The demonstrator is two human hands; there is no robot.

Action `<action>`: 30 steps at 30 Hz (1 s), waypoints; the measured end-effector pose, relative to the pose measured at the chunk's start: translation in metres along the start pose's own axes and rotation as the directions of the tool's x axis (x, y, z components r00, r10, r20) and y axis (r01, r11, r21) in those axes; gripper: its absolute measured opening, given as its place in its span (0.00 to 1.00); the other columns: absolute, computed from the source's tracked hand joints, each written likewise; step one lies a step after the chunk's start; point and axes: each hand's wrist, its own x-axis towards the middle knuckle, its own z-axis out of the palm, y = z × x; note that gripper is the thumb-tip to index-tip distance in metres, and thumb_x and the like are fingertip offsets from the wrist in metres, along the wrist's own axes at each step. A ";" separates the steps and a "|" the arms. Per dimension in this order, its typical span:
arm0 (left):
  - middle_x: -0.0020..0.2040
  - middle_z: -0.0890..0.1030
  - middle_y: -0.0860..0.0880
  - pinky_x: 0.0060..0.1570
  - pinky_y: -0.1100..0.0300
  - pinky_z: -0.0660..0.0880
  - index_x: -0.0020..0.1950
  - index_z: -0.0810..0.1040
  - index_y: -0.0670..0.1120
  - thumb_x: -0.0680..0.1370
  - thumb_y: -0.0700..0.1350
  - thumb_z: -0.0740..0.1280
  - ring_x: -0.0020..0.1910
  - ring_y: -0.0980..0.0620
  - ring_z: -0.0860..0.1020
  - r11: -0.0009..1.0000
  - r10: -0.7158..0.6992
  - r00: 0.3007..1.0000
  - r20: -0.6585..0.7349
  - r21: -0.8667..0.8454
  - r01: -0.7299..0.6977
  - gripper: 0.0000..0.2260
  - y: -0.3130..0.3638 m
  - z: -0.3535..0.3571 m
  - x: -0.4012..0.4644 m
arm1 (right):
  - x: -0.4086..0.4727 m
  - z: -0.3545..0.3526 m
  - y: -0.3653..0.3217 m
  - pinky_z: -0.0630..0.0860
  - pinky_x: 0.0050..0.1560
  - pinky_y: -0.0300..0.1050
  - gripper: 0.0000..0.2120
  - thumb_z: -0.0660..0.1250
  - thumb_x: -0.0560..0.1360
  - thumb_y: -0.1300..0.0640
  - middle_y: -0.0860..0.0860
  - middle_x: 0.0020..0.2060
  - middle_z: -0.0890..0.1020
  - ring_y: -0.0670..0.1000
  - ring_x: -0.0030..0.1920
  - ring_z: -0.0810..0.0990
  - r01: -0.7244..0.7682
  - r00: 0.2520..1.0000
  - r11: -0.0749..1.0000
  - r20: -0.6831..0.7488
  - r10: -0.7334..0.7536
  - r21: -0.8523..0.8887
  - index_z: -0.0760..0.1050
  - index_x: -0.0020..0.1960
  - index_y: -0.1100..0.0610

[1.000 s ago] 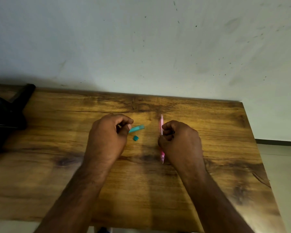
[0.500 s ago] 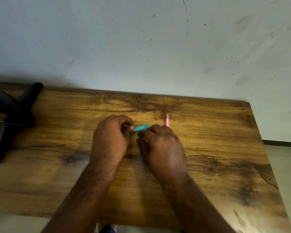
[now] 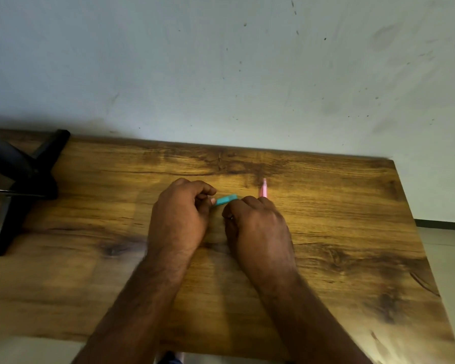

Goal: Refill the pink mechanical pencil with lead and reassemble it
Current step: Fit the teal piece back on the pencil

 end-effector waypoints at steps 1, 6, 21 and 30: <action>0.51 0.81 0.54 0.49 0.61 0.80 0.56 0.85 0.51 0.76 0.44 0.75 0.47 0.59 0.80 1.000 0.004 1.000 0.006 -0.007 -0.004 0.09 -0.001 0.002 0.000 | 0.000 -0.002 0.001 0.79 0.43 0.48 0.08 0.75 0.72 0.63 0.50 0.42 0.84 0.52 0.45 0.80 -0.006 1.000 1.000 0.008 0.006 0.023 0.82 0.49 0.54; 0.51 0.78 0.54 0.52 0.48 0.80 0.57 0.85 0.54 0.72 0.51 0.78 0.53 0.51 0.78 0.998 -0.003 1.000 0.024 0.058 0.002 0.15 0.001 0.006 -0.003 | 0.003 -0.014 0.016 0.81 0.42 0.42 0.09 0.76 0.73 0.62 0.45 0.42 0.85 0.44 0.42 0.83 -0.235 0.965 0.876 -0.003 0.260 0.422 0.82 0.49 0.50; 0.45 0.83 0.54 0.41 0.52 0.80 0.51 0.86 0.46 0.73 0.45 0.78 0.43 0.56 0.80 0.924 0.367 0.929 -0.056 -0.096 -0.370 0.09 0.022 0.005 -0.011 | 0.016 -0.047 0.045 0.85 0.48 0.44 0.07 0.73 0.73 0.69 0.59 0.45 0.86 0.54 0.44 0.86 -0.379 0.733 -0.193 0.421 0.534 0.905 0.83 0.50 0.63; 0.46 0.83 0.53 0.42 0.55 0.80 0.52 0.86 0.45 0.74 0.46 0.77 0.44 0.57 0.80 0.899 0.423 0.904 -0.053 -0.097 -0.426 0.09 0.019 0.005 -0.011 | 0.016 -0.047 0.047 0.85 0.49 0.45 0.10 0.74 0.71 0.68 0.61 0.49 0.88 0.55 0.46 0.87 -0.407 0.763 -0.146 0.424 0.489 0.901 0.83 0.52 0.65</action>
